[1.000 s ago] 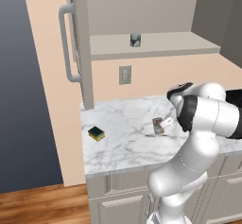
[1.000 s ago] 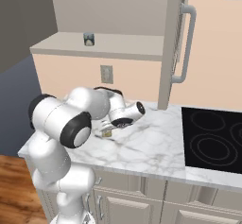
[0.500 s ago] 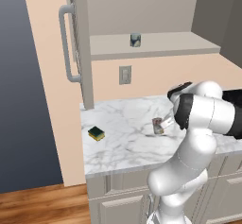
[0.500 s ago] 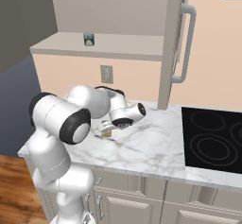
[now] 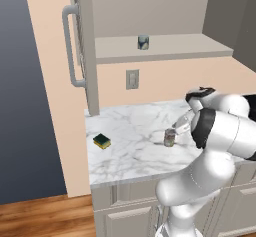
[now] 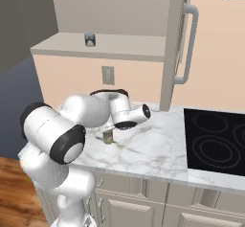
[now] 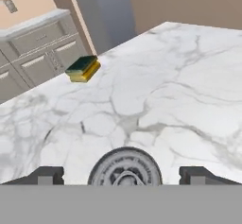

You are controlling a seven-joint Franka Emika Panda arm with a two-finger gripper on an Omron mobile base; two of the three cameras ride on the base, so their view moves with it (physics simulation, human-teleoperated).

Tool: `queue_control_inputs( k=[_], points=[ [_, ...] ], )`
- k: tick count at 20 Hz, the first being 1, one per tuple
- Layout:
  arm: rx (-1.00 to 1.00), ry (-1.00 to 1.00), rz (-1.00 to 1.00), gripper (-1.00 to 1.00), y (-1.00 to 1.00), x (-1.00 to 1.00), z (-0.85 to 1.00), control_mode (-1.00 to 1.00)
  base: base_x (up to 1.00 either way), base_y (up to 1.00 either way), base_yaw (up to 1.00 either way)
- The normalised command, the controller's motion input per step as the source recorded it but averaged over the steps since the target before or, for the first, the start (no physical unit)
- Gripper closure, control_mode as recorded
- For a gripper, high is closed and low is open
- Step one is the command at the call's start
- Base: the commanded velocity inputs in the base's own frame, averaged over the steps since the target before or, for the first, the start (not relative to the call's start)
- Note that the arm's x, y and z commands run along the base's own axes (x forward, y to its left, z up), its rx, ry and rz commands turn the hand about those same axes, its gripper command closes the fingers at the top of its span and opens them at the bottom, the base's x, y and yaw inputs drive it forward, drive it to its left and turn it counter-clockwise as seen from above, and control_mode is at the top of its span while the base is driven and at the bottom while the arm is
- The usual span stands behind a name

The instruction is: Restock the canned food cabinet by taking the new fresh canned food from the counter and placing it in the cabinet. Then, take the old canned food from the cabinet and place it on the counter.

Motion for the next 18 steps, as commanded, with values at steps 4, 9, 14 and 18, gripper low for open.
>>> queue_control_inputs(
  k=[4,9,14,18],
  points=[
    [0.00,-0.32,0.00,-1.00,0.16,-0.39,0.97,-1.00,0.00,0.00,0.00],
    [0.00,-0.34,0.00,-1.00,0.47,-0.44,0.99,-1.00,0.00,0.00,0.00],
    [0.00,-0.31,0.00,-1.00,0.51,-0.75,0.90,-1.00,0.00,0.00,0.00],
    [-0.03,-0.27,0.00,-1.00,0.34,-1.00,0.70,-1.00,0.00,0.00,0.00]
  ],
)
